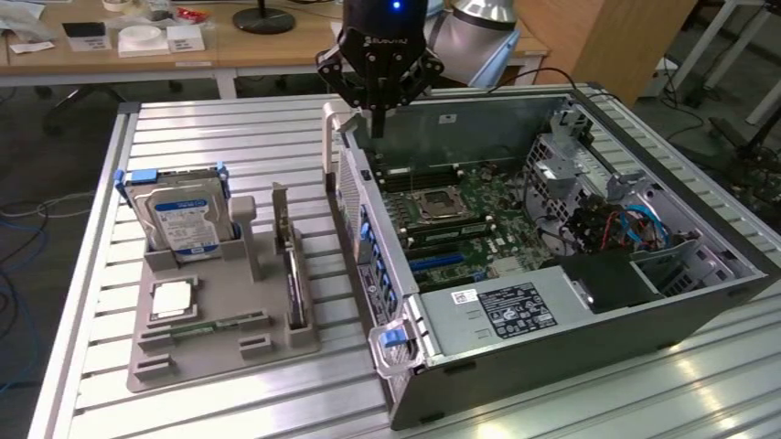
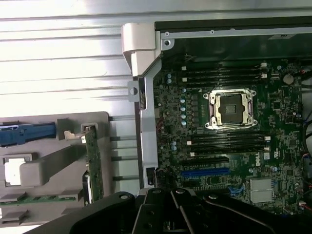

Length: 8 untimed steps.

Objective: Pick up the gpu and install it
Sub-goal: 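Reach for the gpu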

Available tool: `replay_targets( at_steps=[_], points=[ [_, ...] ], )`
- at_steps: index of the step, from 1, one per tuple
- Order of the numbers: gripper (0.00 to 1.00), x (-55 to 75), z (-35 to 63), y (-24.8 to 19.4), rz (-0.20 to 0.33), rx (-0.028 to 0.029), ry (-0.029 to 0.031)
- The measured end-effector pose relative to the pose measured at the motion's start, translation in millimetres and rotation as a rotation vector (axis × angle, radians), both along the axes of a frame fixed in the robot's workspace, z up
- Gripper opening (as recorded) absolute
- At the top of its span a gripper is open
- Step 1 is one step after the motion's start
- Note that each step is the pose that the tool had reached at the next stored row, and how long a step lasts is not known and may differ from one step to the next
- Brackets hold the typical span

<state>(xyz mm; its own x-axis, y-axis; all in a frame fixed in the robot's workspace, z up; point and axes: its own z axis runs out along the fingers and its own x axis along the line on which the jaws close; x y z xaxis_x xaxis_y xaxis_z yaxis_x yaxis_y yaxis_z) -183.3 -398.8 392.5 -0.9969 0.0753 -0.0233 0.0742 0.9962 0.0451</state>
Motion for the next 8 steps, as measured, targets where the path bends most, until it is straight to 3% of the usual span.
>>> replay_targets(
  at_steps=[8],
  points=[
    [0.11, -6.5, 0.0, 0.0, 0.0, 0.0, 0.0]
  ],
)
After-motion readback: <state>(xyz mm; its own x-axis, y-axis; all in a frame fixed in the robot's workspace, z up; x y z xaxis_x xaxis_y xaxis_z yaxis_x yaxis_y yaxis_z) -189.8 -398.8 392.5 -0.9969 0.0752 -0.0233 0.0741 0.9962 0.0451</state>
